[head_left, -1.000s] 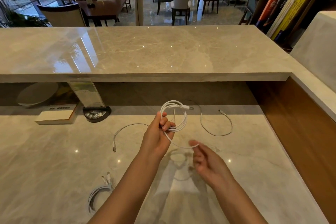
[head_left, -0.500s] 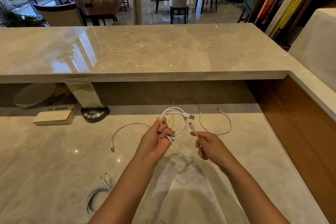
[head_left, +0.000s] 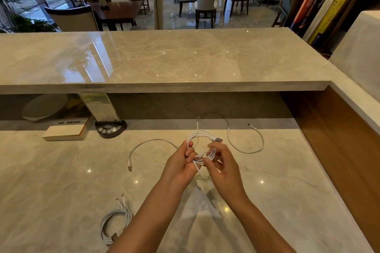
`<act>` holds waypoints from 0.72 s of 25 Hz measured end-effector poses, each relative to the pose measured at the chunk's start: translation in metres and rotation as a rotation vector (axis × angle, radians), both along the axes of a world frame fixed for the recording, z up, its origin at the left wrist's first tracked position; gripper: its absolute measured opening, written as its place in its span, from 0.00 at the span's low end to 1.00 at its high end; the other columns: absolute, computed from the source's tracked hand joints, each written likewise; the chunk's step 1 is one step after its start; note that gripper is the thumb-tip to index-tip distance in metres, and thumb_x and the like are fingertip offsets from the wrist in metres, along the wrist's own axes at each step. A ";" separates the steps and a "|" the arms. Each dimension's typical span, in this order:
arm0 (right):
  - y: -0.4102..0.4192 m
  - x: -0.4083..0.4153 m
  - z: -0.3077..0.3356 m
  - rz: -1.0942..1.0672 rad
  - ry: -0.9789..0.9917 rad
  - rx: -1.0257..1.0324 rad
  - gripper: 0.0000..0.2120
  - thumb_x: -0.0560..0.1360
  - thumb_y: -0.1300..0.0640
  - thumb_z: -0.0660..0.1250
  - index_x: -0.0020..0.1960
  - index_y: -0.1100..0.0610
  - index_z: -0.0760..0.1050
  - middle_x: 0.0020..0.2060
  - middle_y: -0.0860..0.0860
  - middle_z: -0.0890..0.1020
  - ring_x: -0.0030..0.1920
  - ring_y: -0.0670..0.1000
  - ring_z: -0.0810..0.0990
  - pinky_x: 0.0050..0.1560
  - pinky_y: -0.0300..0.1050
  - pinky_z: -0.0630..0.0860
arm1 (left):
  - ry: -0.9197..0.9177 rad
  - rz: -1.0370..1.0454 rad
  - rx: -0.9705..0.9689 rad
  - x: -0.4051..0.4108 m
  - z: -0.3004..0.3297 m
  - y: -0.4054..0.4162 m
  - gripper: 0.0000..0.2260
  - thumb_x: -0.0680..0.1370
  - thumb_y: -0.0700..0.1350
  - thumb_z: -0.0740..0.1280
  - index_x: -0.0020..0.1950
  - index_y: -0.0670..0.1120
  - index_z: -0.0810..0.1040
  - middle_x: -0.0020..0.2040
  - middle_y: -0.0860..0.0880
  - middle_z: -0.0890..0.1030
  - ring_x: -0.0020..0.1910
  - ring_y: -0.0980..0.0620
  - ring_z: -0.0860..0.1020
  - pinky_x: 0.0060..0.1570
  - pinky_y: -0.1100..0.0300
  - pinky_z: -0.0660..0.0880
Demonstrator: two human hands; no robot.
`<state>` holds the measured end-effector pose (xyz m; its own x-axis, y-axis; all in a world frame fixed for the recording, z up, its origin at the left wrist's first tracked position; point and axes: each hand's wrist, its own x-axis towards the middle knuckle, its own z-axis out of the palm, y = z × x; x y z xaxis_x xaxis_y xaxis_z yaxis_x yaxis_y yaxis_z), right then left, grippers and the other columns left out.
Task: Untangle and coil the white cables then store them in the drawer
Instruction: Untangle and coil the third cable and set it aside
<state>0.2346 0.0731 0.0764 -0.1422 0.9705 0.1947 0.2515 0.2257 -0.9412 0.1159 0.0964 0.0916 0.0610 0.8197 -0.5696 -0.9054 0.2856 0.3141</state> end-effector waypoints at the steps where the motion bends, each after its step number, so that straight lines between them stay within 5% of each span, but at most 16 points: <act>1: 0.002 0.002 -0.001 -0.013 -0.044 0.060 0.12 0.74 0.57 0.65 0.48 0.40 0.70 0.46 0.40 0.76 0.48 0.41 0.77 0.45 0.32 0.77 | -0.011 0.003 -0.013 0.001 0.000 0.000 0.15 0.82 0.44 0.54 0.37 0.42 0.69 0.19 0.51 0.63 0.15 0.57 0.59 0.24 0.67 0.68; 4: 0.002 0.006 -0.003 -0.050 -0.064 0.156 0.05 0.73 0.55 0.64 0.44 0.46 0.75 0.43 0.40 0.76 0.45 0.40 0.77 0.40 0.30 0.75 | -0.036 0.014 -0.031 0.004 0.000 -0.002 0.15 0.82 0.44 0.55 0.37 0.41 0.69 0.19 0.51 0.63 0.14 0.57 0.59 0.17 0.70 0.63; 9: -0.013 0.012 0.003 -0.400 0.098 0.226 0.07 0.73 0.63 0.66 0.43 0.51 0.76 0.52 0.42 0.75 0.44 0.39 0.77 0.36 0.29 0.73 | -0.036 0.033 -0.028 0.007 -0.002 -0.004 0.14 0.82 0.43 0.54 0.37 0.41 0.69 0.19 0.51 0.63 0.14 0.57 0.58 0.19 0.70 0.64; 13: 0.001 0.038 0.023 -0.571 0.497 -0.022 0.09 0.77 0.65 0.60 0.44 0.53 0.74 0.36 0.50 0.81 0.25 0.45 0.73 0.25 0.37 0.71 | -0.019 -0.009 -0.014 -0.001 -0.003 -0.009 0.14 0.82 0.42 0.55 0.38 0.40 0.70 0.20 0.51 0.64 0.16 0.57 0.59 0.23 0.67 0.65; 18: 0.023 0.063 0.027 -0.469 0.728 -0.432 0.08 0.76 0.67 0.62 0.53 0.58 0.76 0.37 0.54 0.78 0.29 0.45 0.74 0.28 0.33 0.75 | 0.168 -0.197 0.106 0.001 0.000 -0.015 0.13 0.81 0.42 0.56 0.39 0.41 0.71 0.22 0.52 0.62 0.19 0.58 0.60 0.23 0.67 0.69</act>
